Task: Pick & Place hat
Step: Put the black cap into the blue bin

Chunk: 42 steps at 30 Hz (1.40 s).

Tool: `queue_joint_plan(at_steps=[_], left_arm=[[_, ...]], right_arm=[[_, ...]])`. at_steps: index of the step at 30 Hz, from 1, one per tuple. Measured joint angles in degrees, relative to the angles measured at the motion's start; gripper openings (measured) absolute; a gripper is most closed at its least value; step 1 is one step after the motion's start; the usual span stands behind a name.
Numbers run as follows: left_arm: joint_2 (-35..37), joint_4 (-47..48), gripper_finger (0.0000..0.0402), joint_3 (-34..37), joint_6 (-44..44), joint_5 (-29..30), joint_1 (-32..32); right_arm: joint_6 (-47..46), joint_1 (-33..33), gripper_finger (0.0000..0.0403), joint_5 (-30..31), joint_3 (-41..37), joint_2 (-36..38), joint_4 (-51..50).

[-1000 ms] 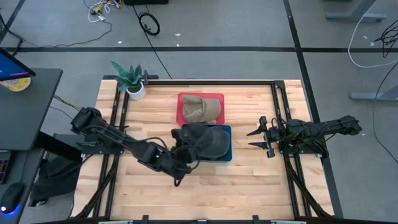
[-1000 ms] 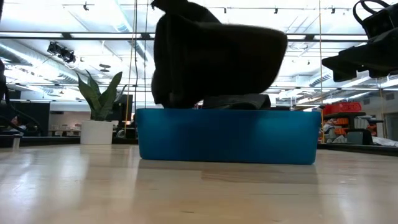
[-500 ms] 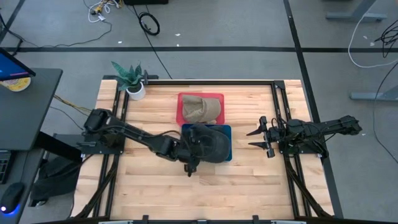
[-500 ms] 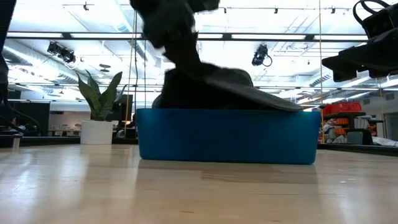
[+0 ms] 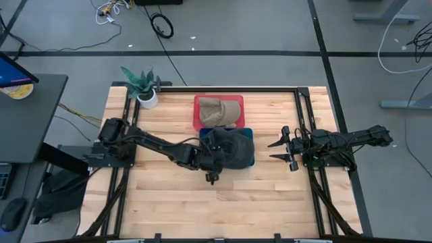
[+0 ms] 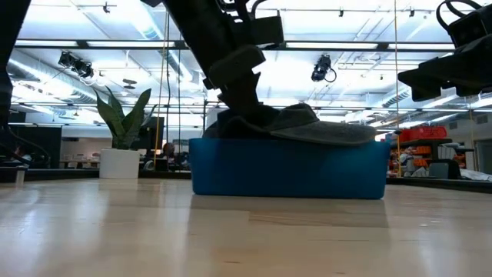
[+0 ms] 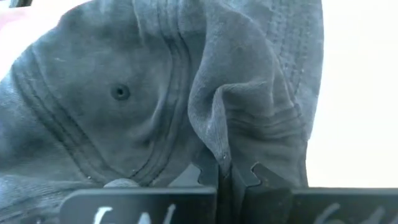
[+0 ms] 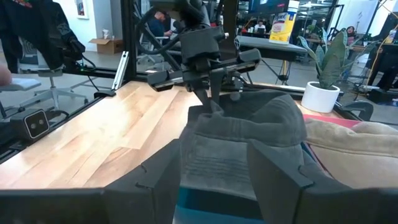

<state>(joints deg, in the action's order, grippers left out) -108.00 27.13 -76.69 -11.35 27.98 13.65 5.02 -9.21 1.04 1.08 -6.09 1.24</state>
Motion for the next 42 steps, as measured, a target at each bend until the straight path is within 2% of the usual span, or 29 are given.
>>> queue_joint_plan(at_steps=[5,14,20,24,29,34,42], left_arm=[[0.13,0.13,0.0024,0.00,1.91,-5.36,0.00],[0.13,1.16,0.0111,0.00,4.87,-4.27,0.65],[0.13,0.68,0.0180,0.02,8.02,-0.16,1.57],[0.57,0.54,0.0209,0.06,8.30,1.13,2.49],[1.85,-2.99,0.0220,0.07,9.57,1.11,3.99],[2.68,-7.19,0.0211,0.00,10.64,1.42,5.53],[2.64,-8.18,0.0198,0.02,11.14,2.75,4.86]], right_arm=[[0.00,0.02,0.0185,0.00,0.00,0.00,0.00],[0.00,0.01,0.0185,0.00,0.00,0.00,0.00],[0.00,0.02,0.0185,0.00,0.00,0.02,0.00],[0.00,0.00,0.0185,0.00,0.00,0.02,0.00],[0.00,0.00,0.0185,0.00,0.00,0.02,0.00],[0.00,0.02,0.0185,0.00,0.00,-0.01,0.10],[0.00,0.01,0.0185,0.00,0.00,0.00,0.11]])
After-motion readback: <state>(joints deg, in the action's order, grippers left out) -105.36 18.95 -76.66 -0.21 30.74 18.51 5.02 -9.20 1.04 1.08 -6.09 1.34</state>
